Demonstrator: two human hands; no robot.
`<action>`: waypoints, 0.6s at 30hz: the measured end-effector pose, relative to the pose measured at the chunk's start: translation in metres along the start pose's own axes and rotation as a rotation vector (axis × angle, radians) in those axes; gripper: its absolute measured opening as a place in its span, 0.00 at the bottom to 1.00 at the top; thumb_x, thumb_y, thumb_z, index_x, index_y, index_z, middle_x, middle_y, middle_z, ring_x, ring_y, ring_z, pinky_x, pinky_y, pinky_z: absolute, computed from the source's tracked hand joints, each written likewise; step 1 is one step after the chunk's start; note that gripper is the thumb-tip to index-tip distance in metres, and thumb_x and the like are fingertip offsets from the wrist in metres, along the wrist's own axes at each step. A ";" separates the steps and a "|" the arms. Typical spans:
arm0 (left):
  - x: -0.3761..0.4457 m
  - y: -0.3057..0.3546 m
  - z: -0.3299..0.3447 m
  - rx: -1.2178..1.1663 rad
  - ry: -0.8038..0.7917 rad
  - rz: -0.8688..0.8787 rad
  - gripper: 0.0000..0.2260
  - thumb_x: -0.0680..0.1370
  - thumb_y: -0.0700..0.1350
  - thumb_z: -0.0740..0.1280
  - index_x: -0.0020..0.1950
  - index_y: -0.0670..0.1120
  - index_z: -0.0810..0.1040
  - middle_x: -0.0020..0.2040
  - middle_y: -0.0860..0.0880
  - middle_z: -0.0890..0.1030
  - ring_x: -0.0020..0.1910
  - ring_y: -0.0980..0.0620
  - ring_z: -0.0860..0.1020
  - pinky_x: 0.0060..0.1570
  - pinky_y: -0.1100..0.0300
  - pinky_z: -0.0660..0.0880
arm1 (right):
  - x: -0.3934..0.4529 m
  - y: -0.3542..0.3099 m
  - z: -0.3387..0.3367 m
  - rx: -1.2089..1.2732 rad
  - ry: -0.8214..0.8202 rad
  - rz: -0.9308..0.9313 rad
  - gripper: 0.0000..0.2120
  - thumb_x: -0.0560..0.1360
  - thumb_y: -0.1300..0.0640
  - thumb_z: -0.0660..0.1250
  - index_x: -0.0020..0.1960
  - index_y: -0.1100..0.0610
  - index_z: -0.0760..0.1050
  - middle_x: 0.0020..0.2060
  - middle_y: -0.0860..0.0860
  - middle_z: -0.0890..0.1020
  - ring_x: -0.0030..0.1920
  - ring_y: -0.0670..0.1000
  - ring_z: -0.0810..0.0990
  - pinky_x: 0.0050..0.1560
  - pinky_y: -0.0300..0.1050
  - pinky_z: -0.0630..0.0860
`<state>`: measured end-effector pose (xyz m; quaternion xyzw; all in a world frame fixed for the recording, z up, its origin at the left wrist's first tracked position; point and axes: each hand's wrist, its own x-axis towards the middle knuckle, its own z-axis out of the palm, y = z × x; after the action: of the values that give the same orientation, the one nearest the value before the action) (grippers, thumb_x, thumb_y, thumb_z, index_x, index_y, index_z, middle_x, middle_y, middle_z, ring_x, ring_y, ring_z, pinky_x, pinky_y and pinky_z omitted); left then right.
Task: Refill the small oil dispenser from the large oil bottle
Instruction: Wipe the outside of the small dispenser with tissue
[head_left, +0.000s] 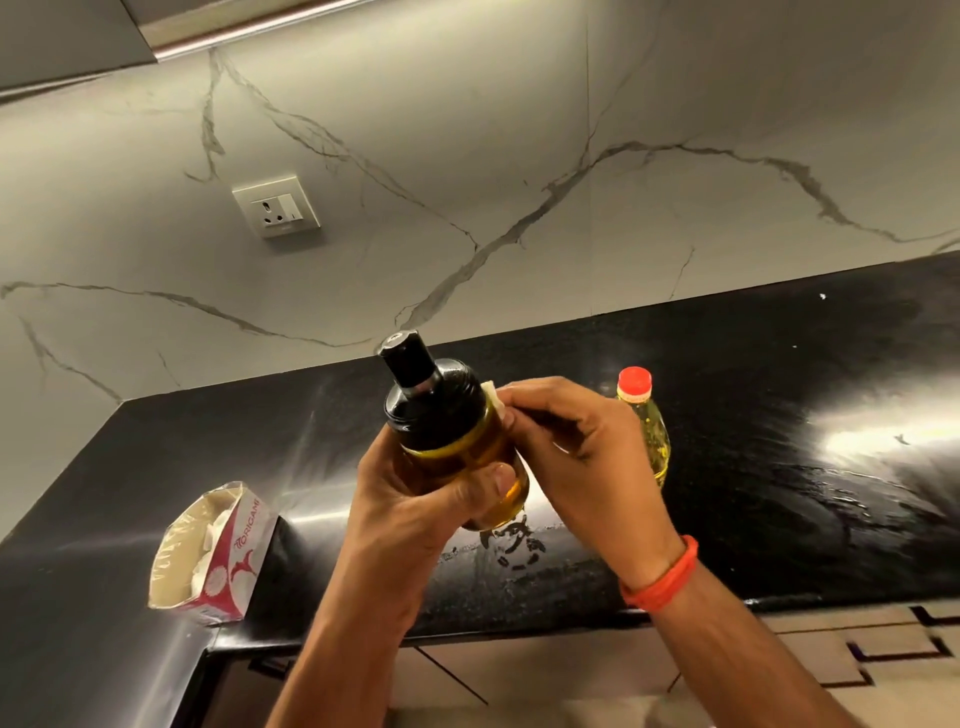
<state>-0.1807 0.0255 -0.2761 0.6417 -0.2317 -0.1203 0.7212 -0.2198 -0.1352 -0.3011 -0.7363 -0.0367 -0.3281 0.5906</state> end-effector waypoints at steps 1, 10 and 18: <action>0.000 0.001 0.000 -0.001 -0.008 0.007 0.22 0.58 0.48 0.82 0.51 0.59 0.85 0.49 0.49 0.87 0.47 0.48 0.86 0.39 0.59 0.82 | 0.000 0.004 0.000 0.045 -0.030 0.039 0.09 0.78 0.65 0.71 0.58 0.60 0.84 0.51 0.50 0.86 0.55 0.49 0.85 0.55 0.50 0.83; 0.011 0.016 -0.009 0.006 0.039 0.029 0.29 0.52 0.62 0.85 0.51 0.59 0.85 0.54 0.50 0.87 0.55 0.44 0.85 0.55 0.45 0.82 | -0.016 0.019 0.002 0.374 -0.097 0.190 0.10 0.77 0.66 0.70 0.59 0.61 0.82 0.47 0.52 0.87 0.47 0.47 0.86 0.49 0.39 0.80; 0.013 0.016 -0.013 0.027 0.097 -0.019 0.45 0.51 0.61 0.85 0.63 0.45 0.78 0.57 0.44 0.85 0.58 0.39 0.83 0.59 0.34 0.77 | -0.013 -0.007 -0.010 0.392 -0.039 0.075 0.21 0.79 0.68 0.65 0.69 0.53 0.75 0.48 0.50 0.84 0.44 0.51 0.84 0.45 0.43 0.82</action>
<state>-0.1651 0.0334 -0.2590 0.6585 -0.1921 -0.0928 0.7217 -0.2372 -0.1375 -0.3012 -0.6142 -0.0838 -0.2783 0.7336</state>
